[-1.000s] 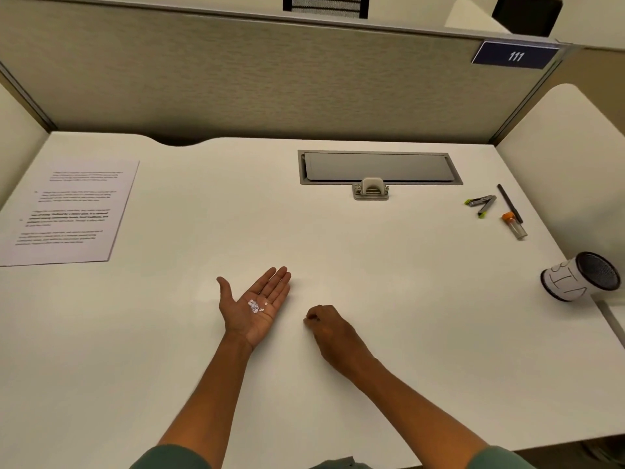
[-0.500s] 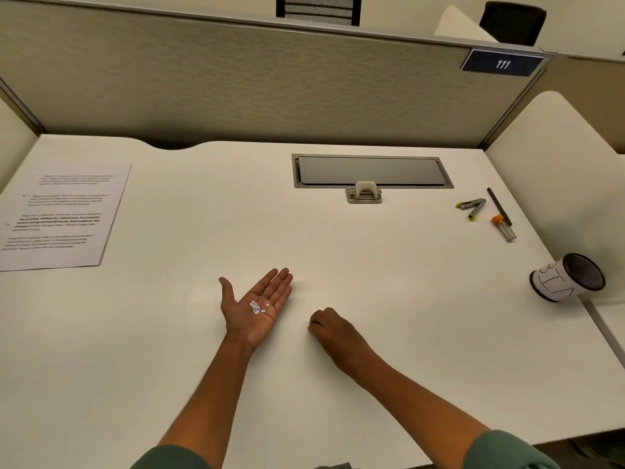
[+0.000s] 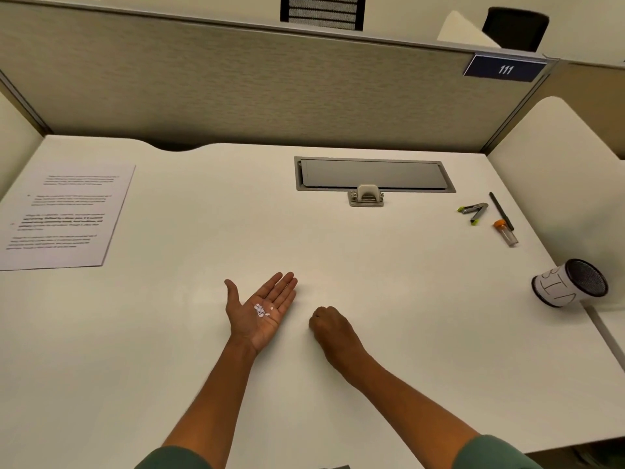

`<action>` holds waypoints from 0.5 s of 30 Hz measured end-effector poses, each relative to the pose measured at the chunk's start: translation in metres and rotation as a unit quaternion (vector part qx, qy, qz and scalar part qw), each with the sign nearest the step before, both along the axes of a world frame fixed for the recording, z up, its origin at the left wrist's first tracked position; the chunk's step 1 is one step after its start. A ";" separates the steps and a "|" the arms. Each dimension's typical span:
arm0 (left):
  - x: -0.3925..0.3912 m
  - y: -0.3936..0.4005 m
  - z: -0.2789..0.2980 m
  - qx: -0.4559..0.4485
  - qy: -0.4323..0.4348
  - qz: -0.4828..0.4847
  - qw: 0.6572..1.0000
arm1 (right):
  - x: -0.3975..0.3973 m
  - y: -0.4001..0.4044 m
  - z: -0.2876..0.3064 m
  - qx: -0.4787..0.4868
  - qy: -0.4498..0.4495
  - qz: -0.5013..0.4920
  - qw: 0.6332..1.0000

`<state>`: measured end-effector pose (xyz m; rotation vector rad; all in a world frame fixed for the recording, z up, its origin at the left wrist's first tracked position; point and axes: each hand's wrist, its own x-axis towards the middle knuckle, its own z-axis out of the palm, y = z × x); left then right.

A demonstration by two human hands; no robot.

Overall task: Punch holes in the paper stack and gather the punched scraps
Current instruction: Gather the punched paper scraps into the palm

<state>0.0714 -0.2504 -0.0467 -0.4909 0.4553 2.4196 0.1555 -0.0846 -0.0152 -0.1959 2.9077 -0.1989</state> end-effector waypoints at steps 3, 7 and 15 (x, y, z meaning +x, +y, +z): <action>0.001 -0.001 0.000 0.000 0.001 -0.003 1.000 | -0.011 0.006 0.000 -0.132 0.018 -0.132 0.982; 0.003 -0.004 0.001 -0.005 0.008 -0.010 1.000 | -0.024 0.029 0.008 -0.310 0.029 -0.338 0.888; 0.003 0.003 -0.001 0.002 -0.002 -0.024 1.000 | -0.038 0.039 0.033 -0.594 -0.017 -0.412 0.691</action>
